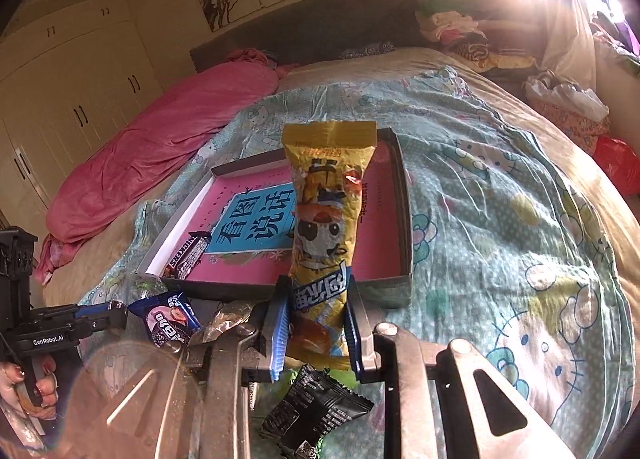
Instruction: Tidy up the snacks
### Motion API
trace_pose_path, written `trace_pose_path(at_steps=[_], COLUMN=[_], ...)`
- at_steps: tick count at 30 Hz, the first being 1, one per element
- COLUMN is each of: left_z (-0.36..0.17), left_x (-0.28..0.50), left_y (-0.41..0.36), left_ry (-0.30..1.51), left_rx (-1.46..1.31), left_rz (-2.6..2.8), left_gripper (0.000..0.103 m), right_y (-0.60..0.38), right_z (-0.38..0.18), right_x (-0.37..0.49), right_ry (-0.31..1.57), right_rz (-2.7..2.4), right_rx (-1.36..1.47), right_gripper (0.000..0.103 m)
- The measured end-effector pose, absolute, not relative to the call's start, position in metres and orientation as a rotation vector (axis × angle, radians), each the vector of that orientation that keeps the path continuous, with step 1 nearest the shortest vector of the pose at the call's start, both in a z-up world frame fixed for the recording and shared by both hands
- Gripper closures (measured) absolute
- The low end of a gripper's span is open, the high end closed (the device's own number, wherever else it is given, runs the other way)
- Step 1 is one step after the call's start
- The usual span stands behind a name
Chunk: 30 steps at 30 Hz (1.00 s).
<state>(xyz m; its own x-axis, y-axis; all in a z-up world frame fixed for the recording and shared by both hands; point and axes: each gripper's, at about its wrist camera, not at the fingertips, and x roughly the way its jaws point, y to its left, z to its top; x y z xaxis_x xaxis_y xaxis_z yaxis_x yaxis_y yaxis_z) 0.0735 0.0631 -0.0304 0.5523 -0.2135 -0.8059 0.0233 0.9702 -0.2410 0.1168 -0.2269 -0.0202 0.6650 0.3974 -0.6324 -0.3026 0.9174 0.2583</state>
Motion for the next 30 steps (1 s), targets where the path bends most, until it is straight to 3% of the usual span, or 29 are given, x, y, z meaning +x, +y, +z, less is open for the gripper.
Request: trace_pose_path(at_steps=[30], left_z=[0.009], left_x=[0.097], left_y=[0.059], left_ry=[0.858], left_rx=[-0.267], left_rz=[-0.130], left_gripper=[0.071], right_y=[-0.228], right_z=[-0.006], right_x=[0.116], right_ry=[0.670], right_rz=[0.391], right_rx=[0.104], right_gripper=[0.078])
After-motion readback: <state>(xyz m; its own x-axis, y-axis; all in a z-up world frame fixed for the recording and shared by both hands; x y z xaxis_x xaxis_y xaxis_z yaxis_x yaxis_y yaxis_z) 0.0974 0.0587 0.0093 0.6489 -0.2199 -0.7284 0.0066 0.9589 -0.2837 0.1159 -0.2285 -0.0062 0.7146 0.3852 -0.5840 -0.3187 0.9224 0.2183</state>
